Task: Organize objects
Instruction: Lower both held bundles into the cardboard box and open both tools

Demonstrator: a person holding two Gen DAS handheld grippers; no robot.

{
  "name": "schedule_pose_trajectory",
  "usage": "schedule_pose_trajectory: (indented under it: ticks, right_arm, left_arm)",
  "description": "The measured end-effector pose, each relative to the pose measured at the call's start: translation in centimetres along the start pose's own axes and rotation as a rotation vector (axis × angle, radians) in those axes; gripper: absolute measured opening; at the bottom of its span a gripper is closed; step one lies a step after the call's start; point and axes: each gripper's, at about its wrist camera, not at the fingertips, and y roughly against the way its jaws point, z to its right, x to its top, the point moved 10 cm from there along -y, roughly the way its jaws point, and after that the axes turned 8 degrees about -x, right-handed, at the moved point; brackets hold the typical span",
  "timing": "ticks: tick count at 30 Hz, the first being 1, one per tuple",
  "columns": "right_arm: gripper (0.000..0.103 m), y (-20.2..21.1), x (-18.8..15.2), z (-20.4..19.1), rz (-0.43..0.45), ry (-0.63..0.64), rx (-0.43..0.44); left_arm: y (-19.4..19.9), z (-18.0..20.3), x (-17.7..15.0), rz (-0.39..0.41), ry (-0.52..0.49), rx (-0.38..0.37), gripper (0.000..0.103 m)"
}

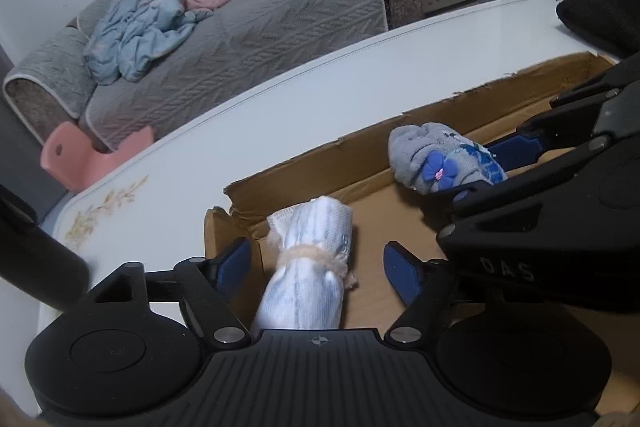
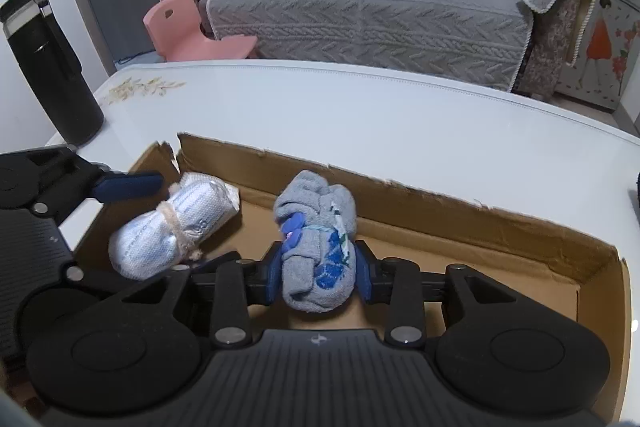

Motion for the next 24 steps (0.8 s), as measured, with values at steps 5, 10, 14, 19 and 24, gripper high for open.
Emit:
schedule_pose_trajectory:
  ticks: [5, 10, 14, 19, 24]
  right_arm:
    - [0.034, -0.2, 0.0, 0.2, -0.001, -0.003, 0.015]
    - [0.034, -0.1, 0.2, 0.5, 0.004, -0.005, 0.027]
    - [0.034, -0.1, 0.0, 0.1, 0.004, 0.006, 0.032]
    - [0.034, 0.4, 0.4, -1.3, 0.016, 0.019, 0.067]
    - [0.036, -0.1, 0.3, -2.9, 0.007, 0.063, 0.07]
  left_arm:
    - [0.9, 0.3, 0.0, 0.016, -0.027, -0.001, 0.089]
    - [3.2, -0.7, 0.4, 0.069, -0.058, 0.041, 0.102]
    - [4.5, -2.6, 0.2, 0.089, -0.01, 0.027, 0.102]
    - [4.9, -4.0, -0.2, 0.096, 0.014, 0.037, 0.102]
    - [4.3, -3.7, -0.6, 0.073, 0.015, 0.023, 0.102]
